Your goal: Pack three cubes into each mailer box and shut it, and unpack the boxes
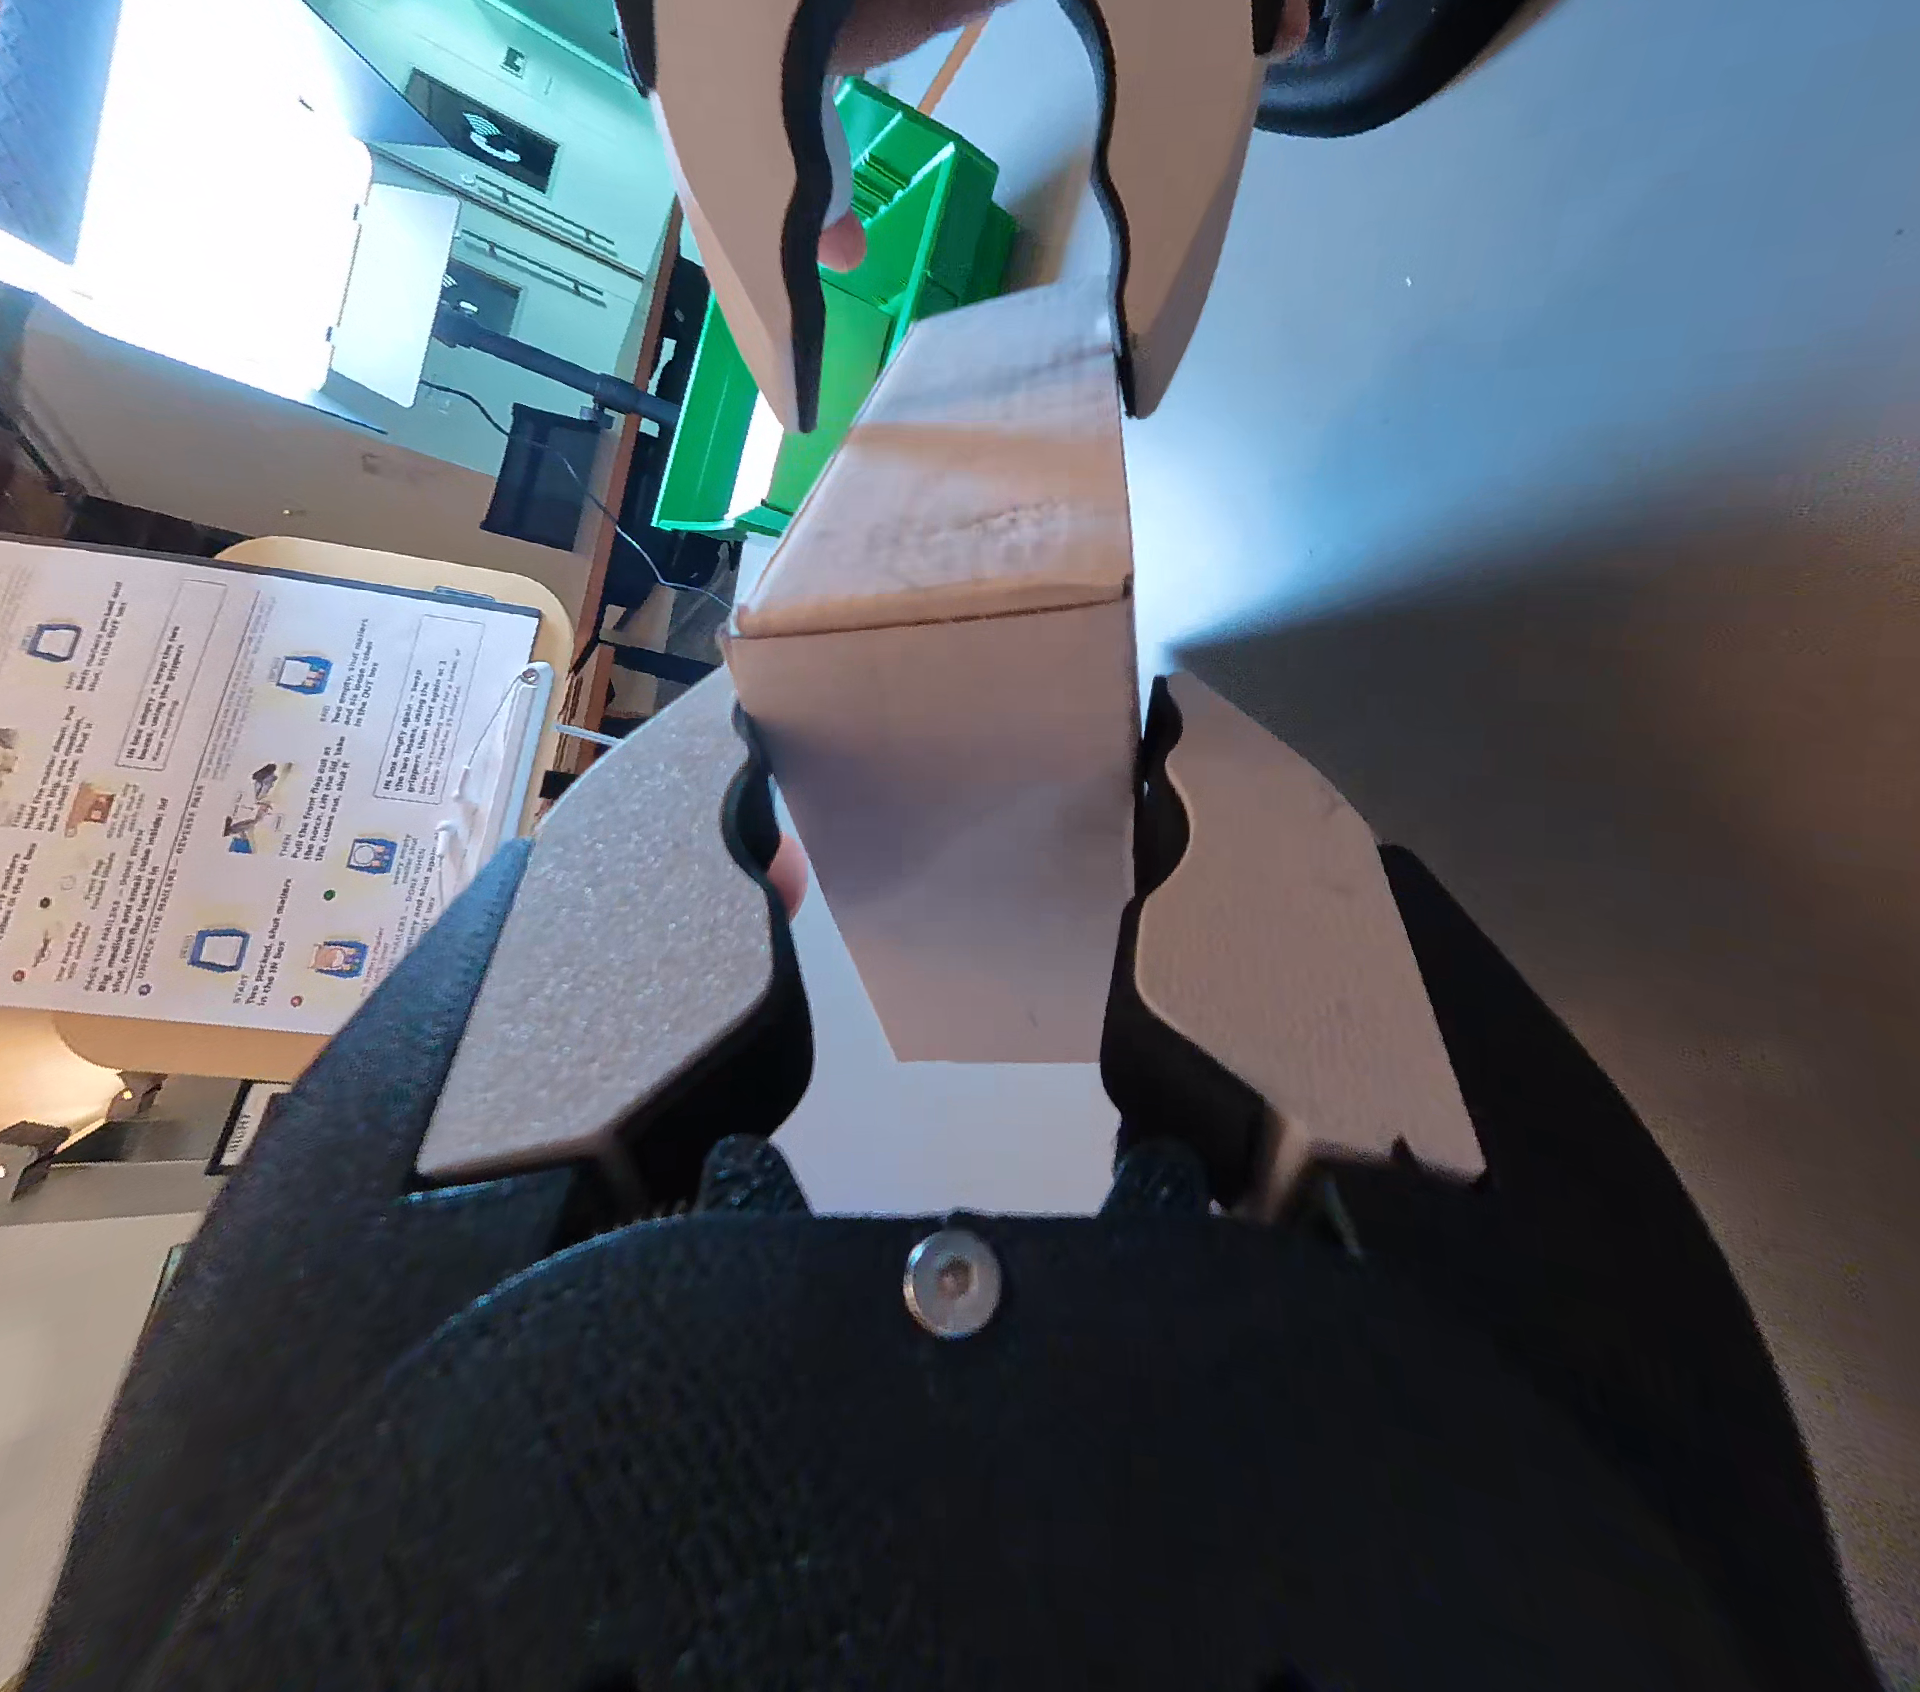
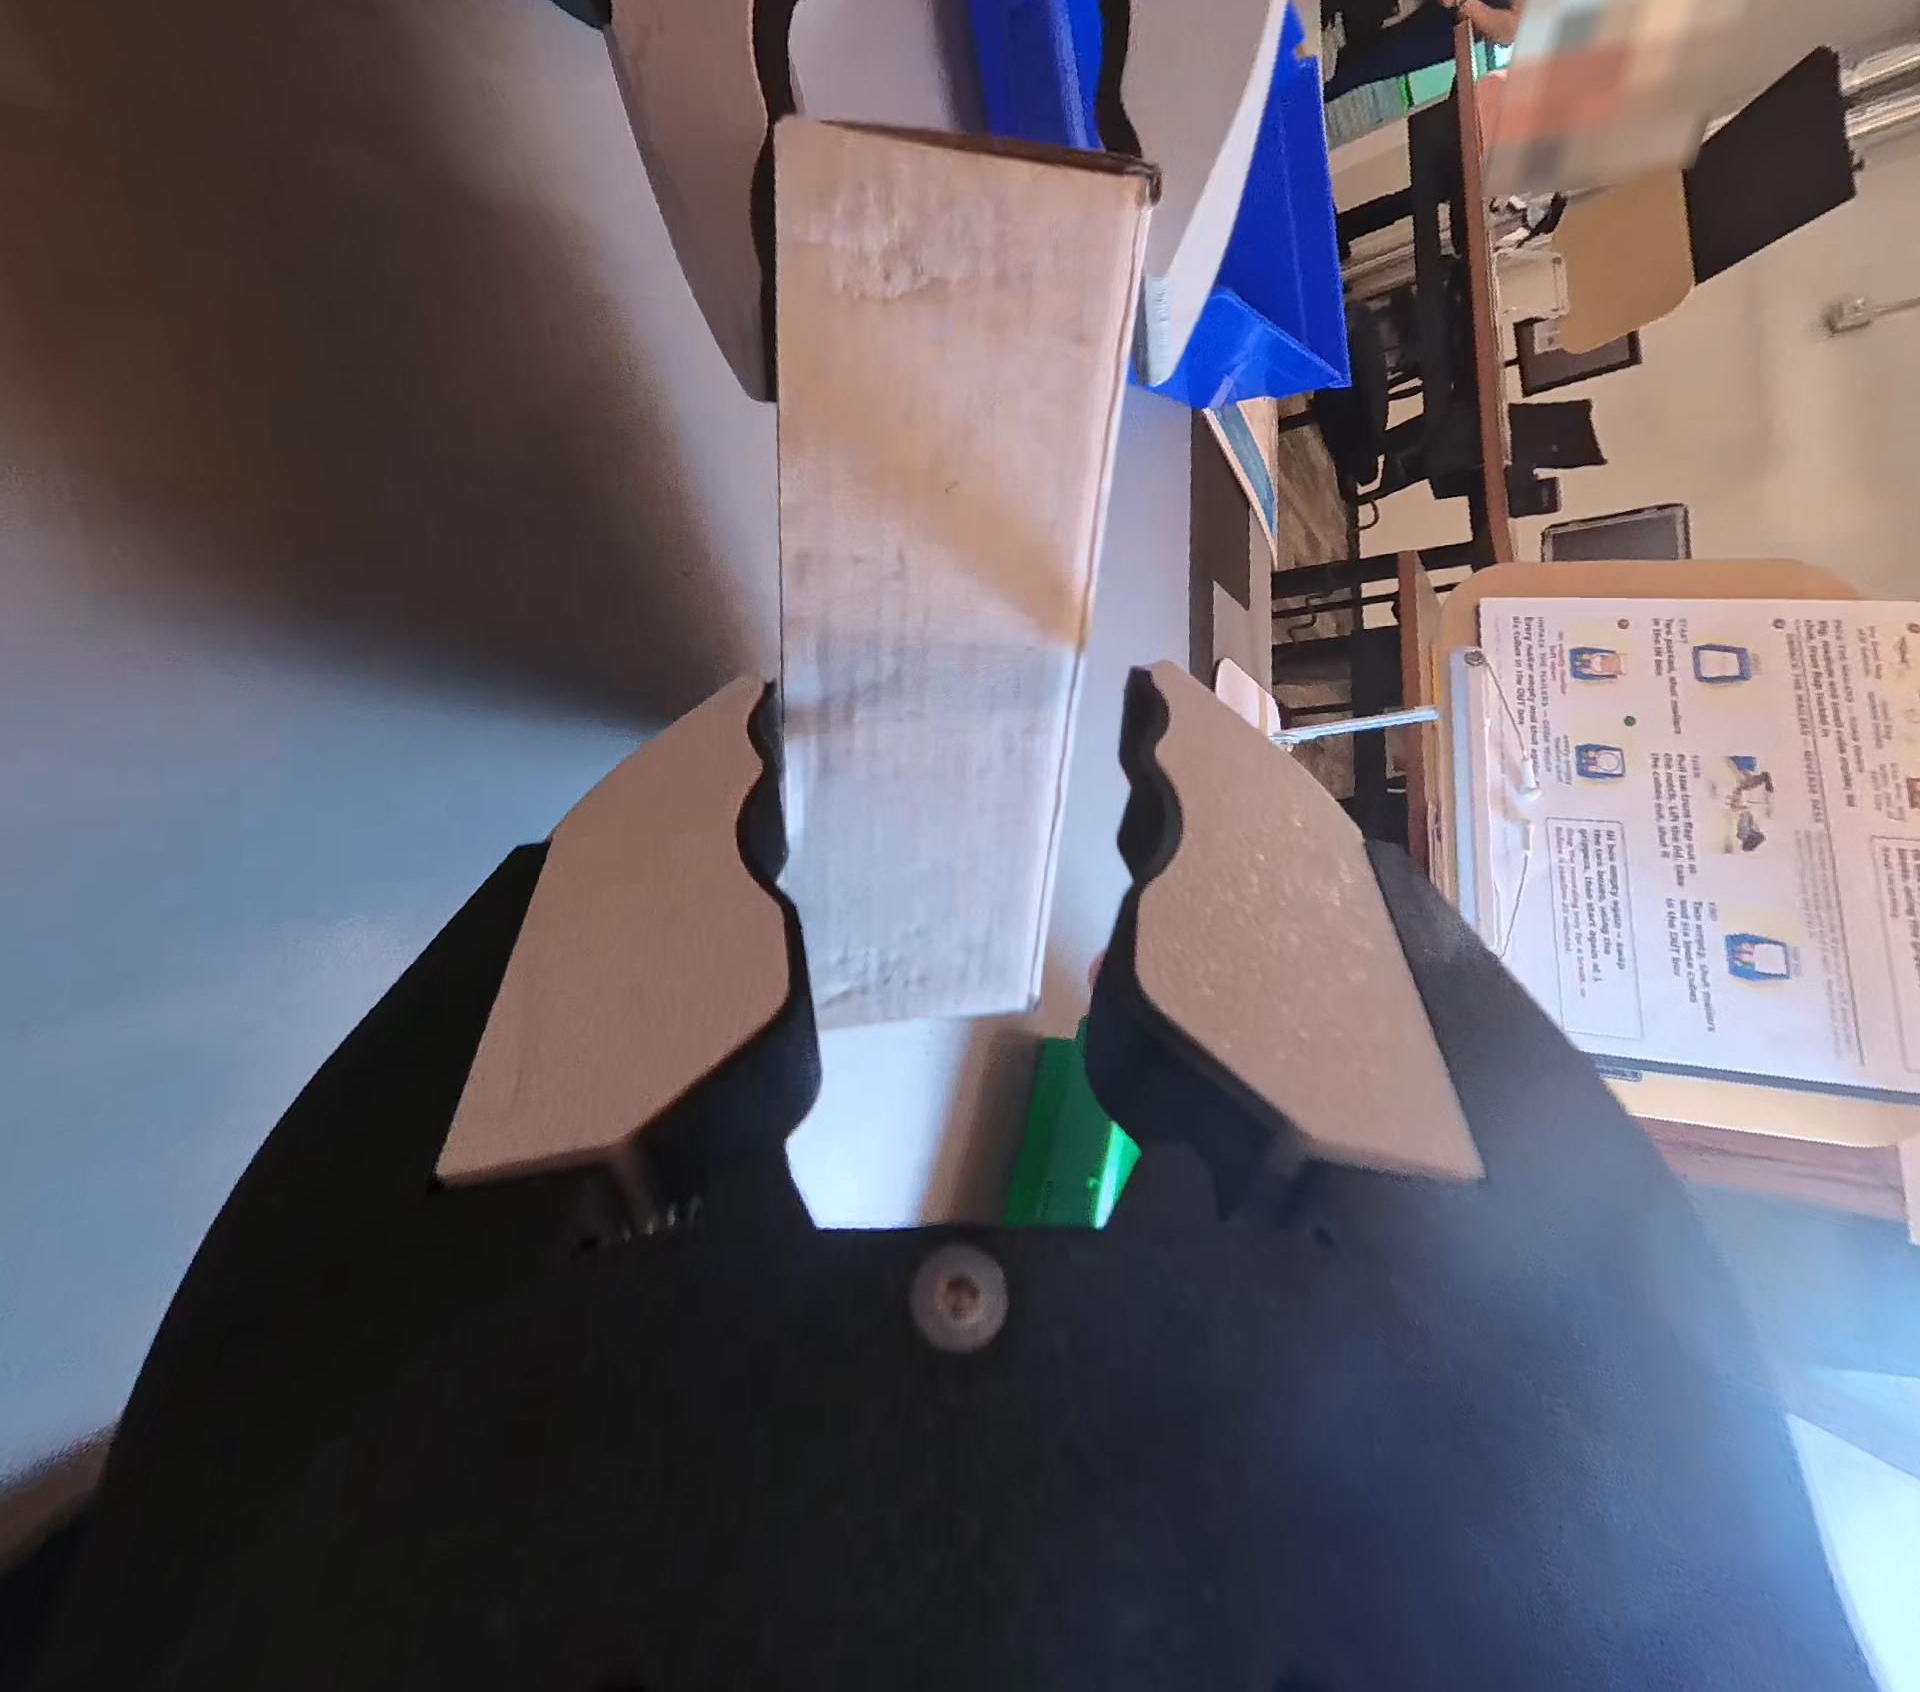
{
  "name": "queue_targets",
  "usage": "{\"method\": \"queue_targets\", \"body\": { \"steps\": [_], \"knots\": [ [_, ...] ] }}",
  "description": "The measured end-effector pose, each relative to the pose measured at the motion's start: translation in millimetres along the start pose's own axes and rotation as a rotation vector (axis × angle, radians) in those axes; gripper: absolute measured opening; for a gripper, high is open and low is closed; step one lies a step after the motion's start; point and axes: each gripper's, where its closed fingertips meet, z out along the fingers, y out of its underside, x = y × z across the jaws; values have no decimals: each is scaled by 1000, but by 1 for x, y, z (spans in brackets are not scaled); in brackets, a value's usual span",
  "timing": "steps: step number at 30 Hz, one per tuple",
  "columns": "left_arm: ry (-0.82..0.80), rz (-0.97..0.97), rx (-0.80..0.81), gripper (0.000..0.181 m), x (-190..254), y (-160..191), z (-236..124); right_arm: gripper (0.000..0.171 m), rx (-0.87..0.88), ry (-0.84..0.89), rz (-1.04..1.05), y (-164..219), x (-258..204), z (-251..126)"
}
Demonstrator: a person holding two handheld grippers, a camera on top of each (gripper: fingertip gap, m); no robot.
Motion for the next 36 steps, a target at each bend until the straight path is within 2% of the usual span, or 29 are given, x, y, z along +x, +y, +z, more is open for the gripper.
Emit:
{"method": "queue_targets", "body": {
  "steps": [2,4,5,6,8,9,20,28,30,32,36],
  "knots": [
    [13,-19,11,68,1,-1,1,52,-2,-6,-12,0,-2,-1],
    [9,-24,23,68,1,-4,1,34,15,-14,-31,-3,-8,0],
    [3,-16,29,68,-1,-5,1,33,11,4,-38,-3,-8,2],
    [8,-11,25,68,-1,-4,1,37,9,20,-46,-3,-6,3],
    [21,-15,31,68,0,-4,1,57,-4,24,-13,-2,-2,4],
    [25,-21,37,68,0,-5,0,61,-8,18,3,-1,0,4],
    [53,-25,78,68,7,-9,1,56,-20,-44,13,4,-9,8],
    [43,0,79,69,-3,-7,6,56,-55,-15,31,7,0,5],
    [6,-56,91,71,-15,-6,9,56,-87,-20,66,12,9,3],
    [-46,-198,132,76,-35,-4,8,56,-113,-48,114,23,22,-3],
    [-106,-487,190,72,-68,15,-2,56,-239,31,174,71,76,-23]
  ]
}}
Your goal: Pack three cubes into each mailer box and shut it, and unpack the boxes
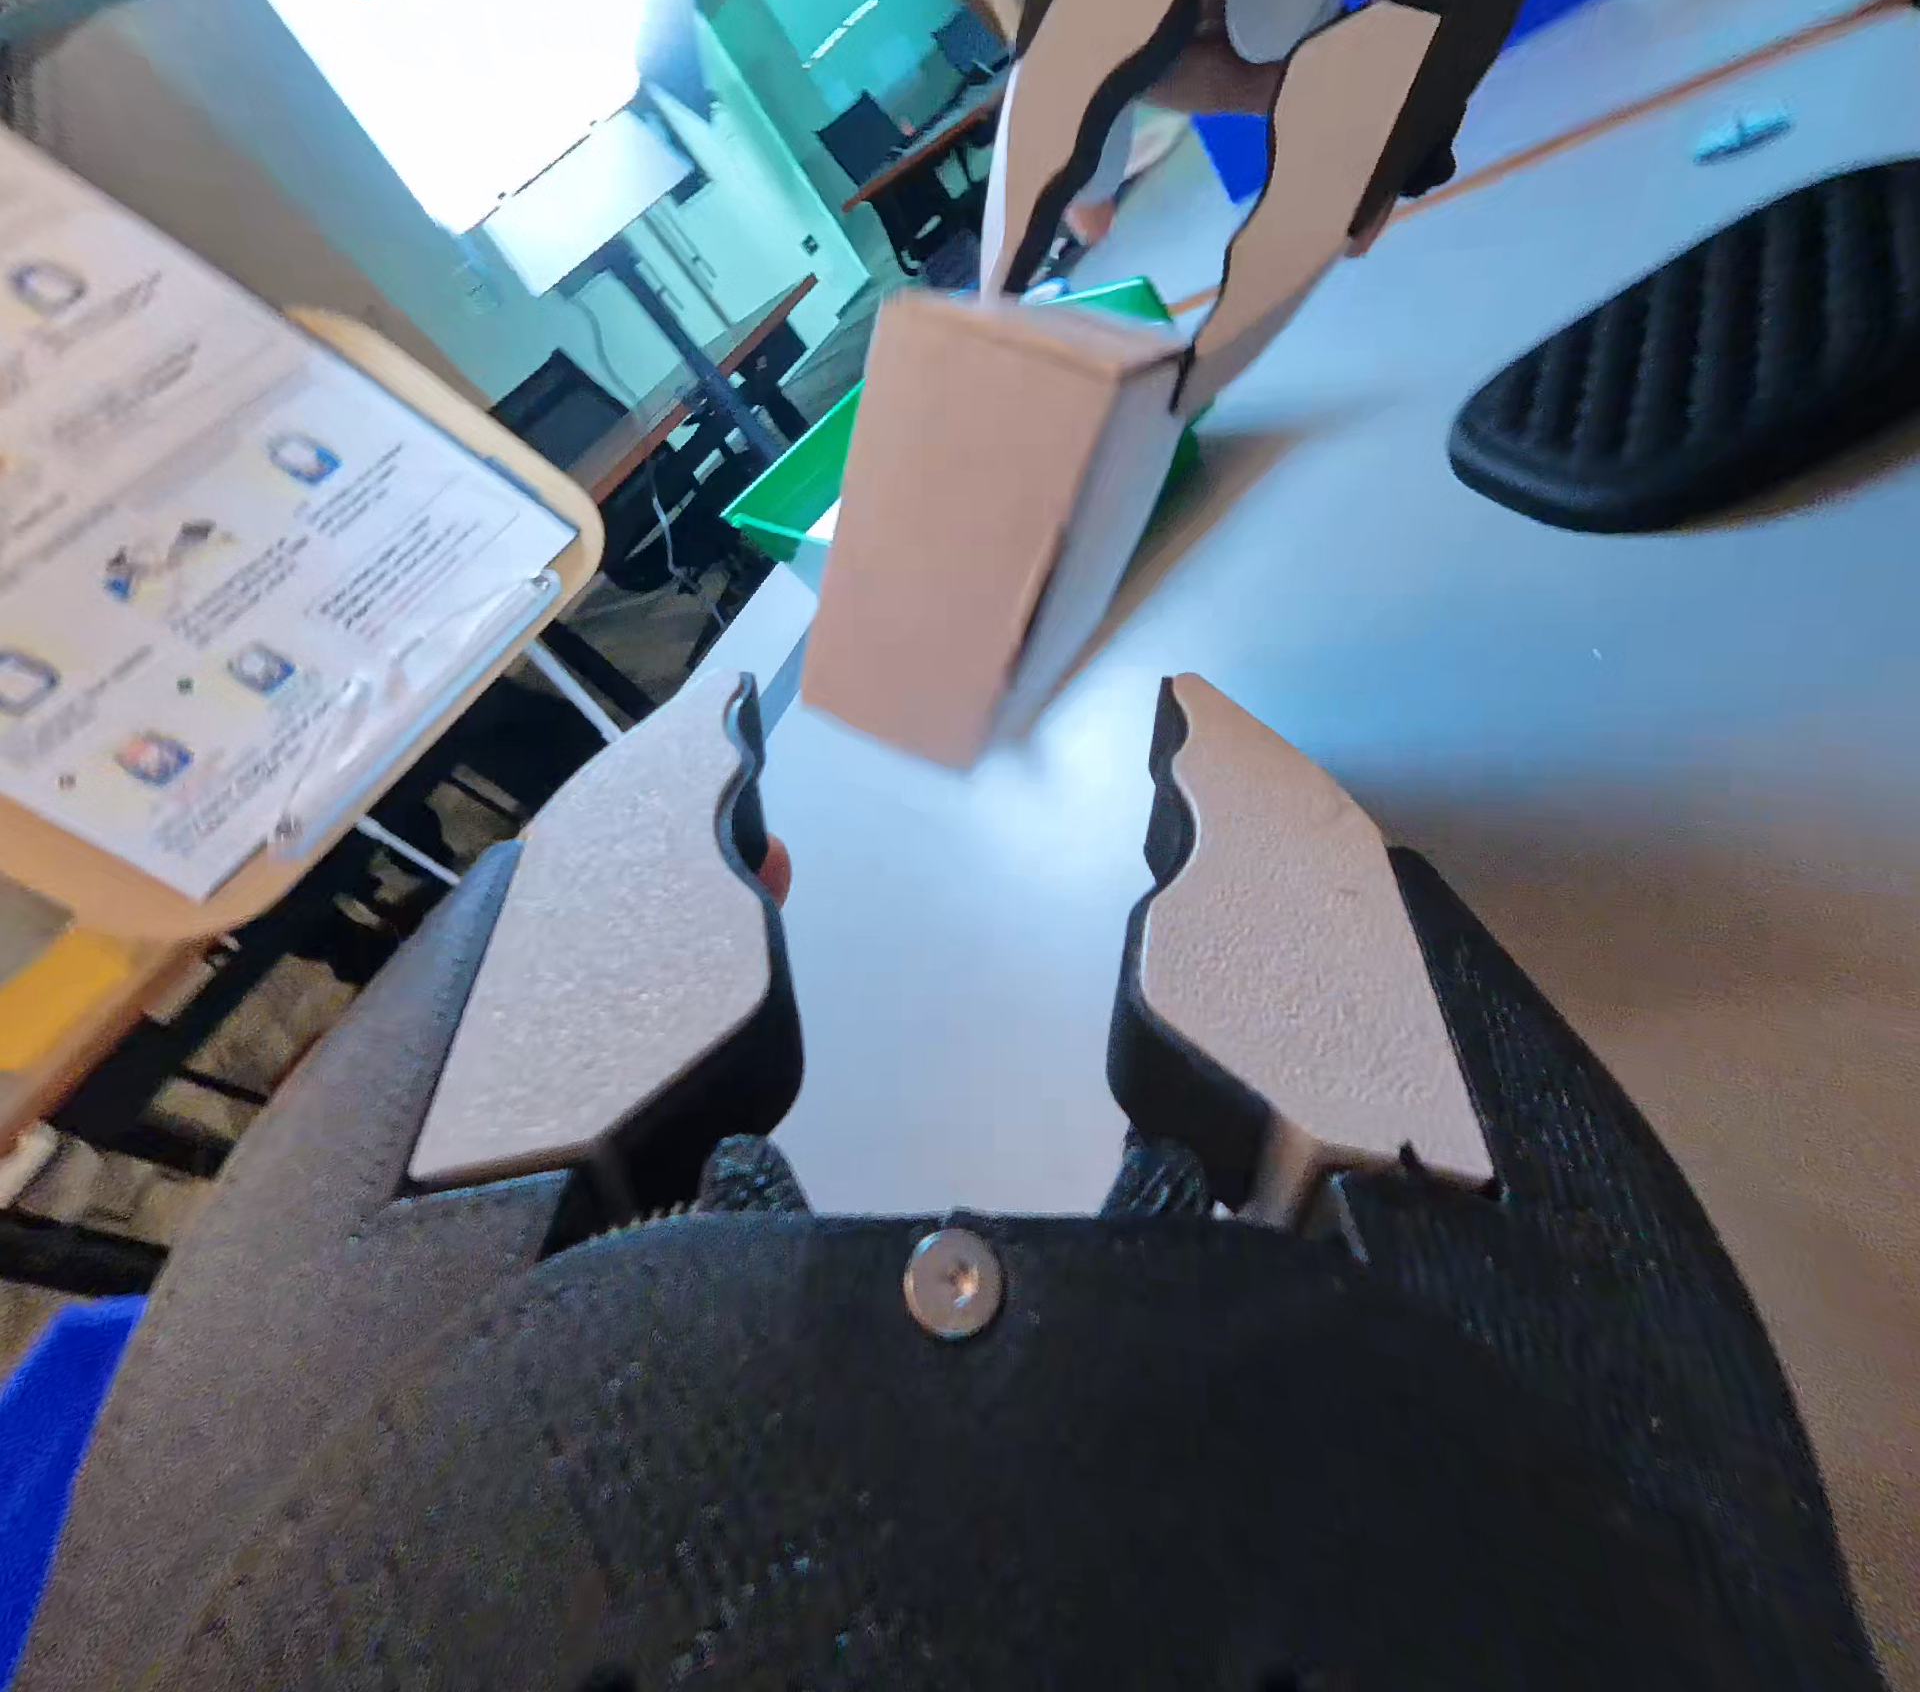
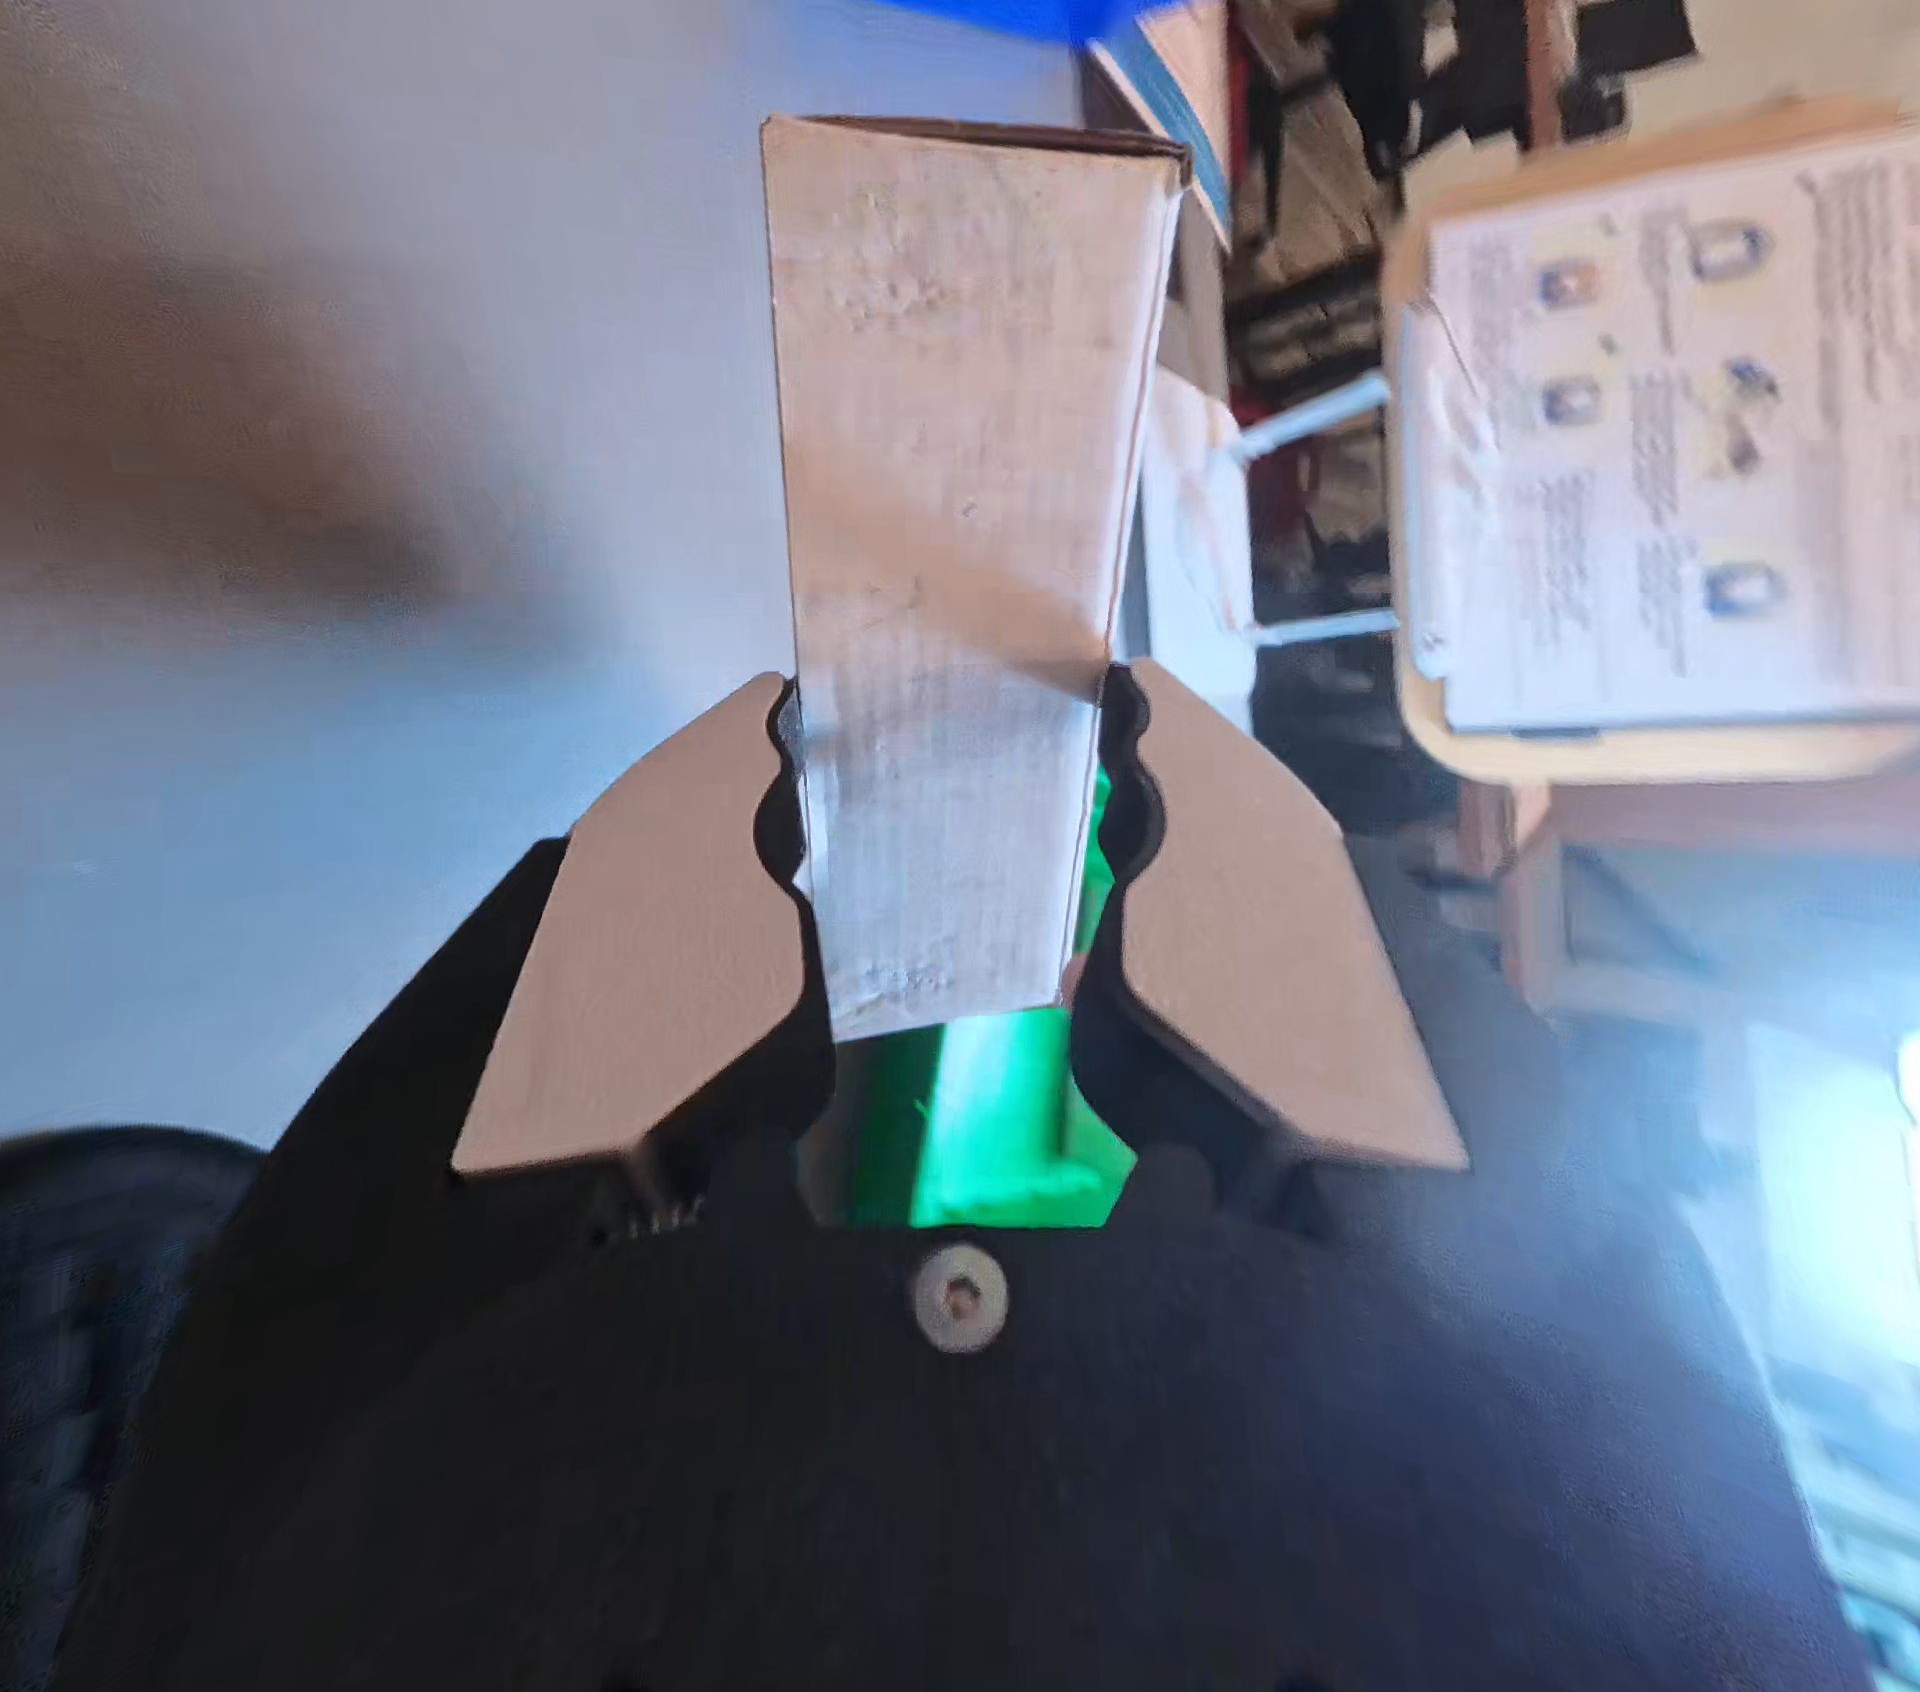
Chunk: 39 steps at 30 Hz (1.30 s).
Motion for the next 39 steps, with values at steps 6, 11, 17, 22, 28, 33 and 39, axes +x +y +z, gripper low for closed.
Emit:
{"method": "queue_targets", "body": {
  "steps": [6,11,17,22,28,33,39],
  "knots": [
    [-87,-179,-29,63,-21,40,-2,56,-258,148,128,86,95,-9],
    [-95,-282,-53,60,-26,56,-3,55,-477,204,94,153,110,15],
    [-99,-333,-96,57,-22,79,-1,55,-619,189,23,190,89,49],
    [-99,-325,-115,57,-19,86,3,55,-747,207,-69,208,74,71],
    [-124,-327,-136,58,-23,92,2,57,-772,159,-24,213,59,91],
    [-122,-364,-147,57,-27,99,3,57,-672,-104,204,205,42,96],
    [-130,-343,-168,58,-27,103,3,55,-591,-290,403,211,35,105]
  ]
}}
